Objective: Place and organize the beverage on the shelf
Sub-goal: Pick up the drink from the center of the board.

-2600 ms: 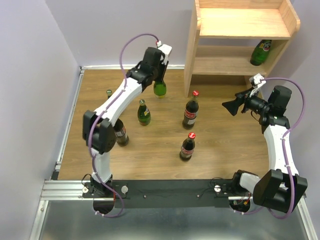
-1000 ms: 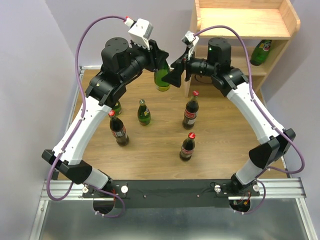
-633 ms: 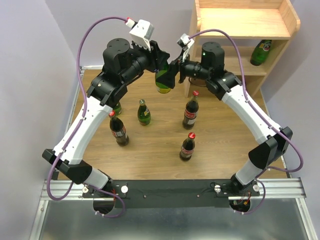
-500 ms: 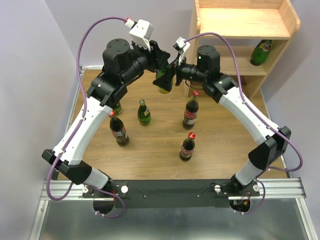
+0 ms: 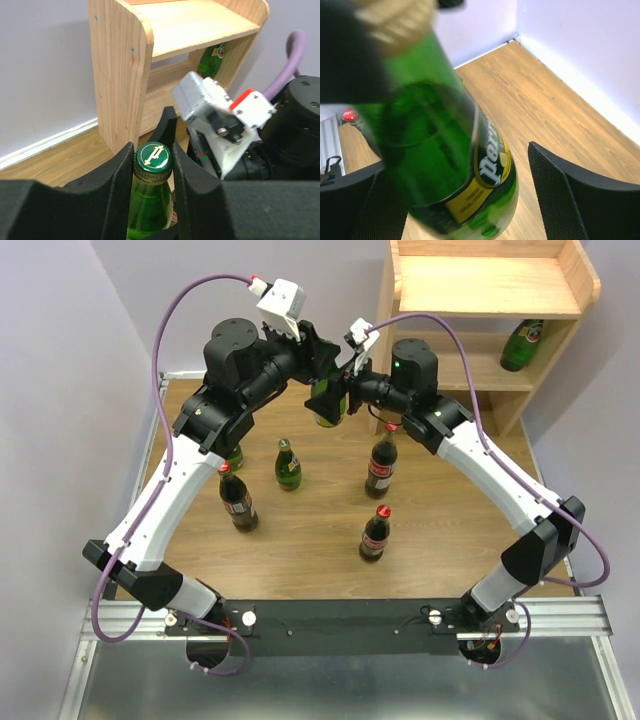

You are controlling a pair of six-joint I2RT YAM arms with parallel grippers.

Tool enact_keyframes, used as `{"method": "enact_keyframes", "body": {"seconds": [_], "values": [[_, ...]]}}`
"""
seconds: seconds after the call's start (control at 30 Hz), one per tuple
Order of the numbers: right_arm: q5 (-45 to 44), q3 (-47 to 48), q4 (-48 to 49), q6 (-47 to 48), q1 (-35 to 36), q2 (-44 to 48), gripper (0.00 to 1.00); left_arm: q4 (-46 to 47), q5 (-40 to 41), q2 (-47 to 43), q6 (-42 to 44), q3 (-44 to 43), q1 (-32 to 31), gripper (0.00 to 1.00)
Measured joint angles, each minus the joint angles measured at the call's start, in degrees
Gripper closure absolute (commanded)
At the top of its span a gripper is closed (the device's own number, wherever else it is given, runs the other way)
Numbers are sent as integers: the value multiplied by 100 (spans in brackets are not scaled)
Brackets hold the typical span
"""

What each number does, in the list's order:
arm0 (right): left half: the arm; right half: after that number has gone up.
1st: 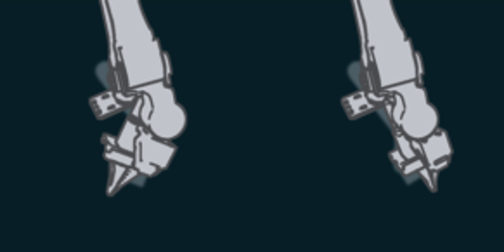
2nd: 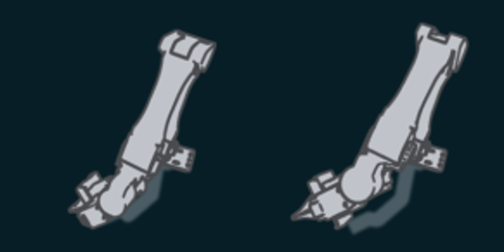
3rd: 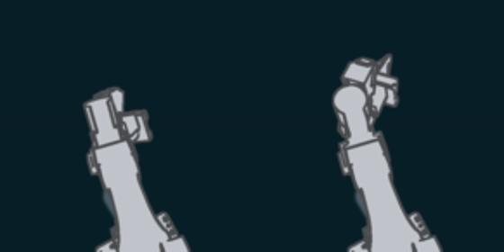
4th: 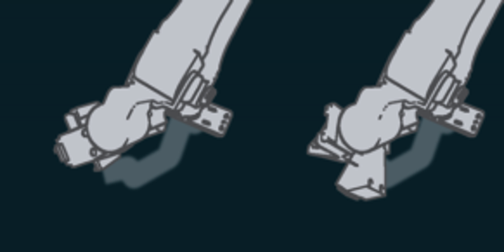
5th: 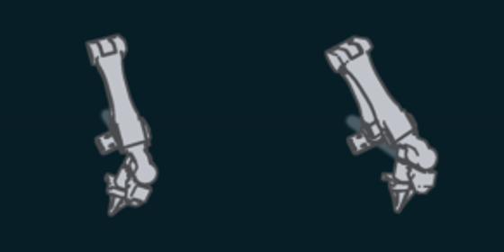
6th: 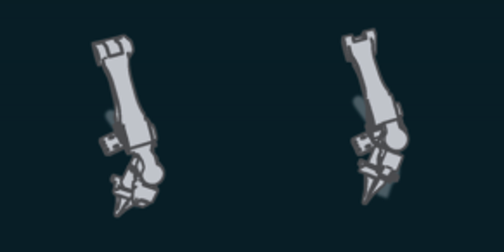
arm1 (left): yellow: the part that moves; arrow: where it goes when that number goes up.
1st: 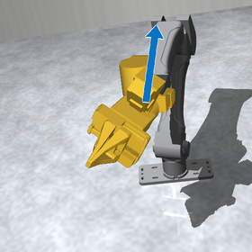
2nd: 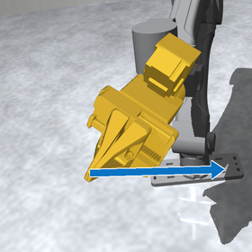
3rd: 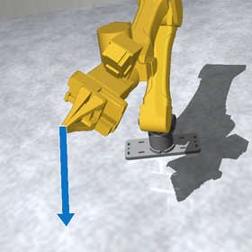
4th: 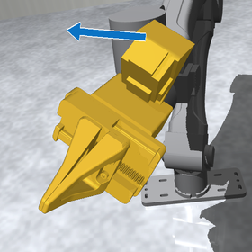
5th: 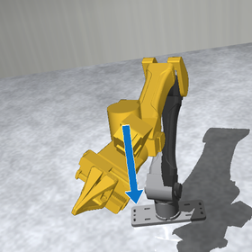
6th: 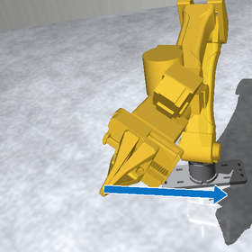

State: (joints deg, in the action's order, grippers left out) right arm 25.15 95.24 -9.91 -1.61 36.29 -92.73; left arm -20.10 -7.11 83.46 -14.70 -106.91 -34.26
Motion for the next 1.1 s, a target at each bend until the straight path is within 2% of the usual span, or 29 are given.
{"method": "enact_keyframes", "body": {"seconds": [0.37, 0.87, 1.1], "values": [[-212, -129, 96, 22, 2, 398, 10, 39, 157, 0, 9, 63, 0, 100], [-192, -262, 129, 13, 2, 330, 6, 74, 195, 0, 7, 63, 0, 100], [-153, -262, 125, -22, 2, 149, 15, 76, 195, 0, 7, 66, 0, 100]]}}
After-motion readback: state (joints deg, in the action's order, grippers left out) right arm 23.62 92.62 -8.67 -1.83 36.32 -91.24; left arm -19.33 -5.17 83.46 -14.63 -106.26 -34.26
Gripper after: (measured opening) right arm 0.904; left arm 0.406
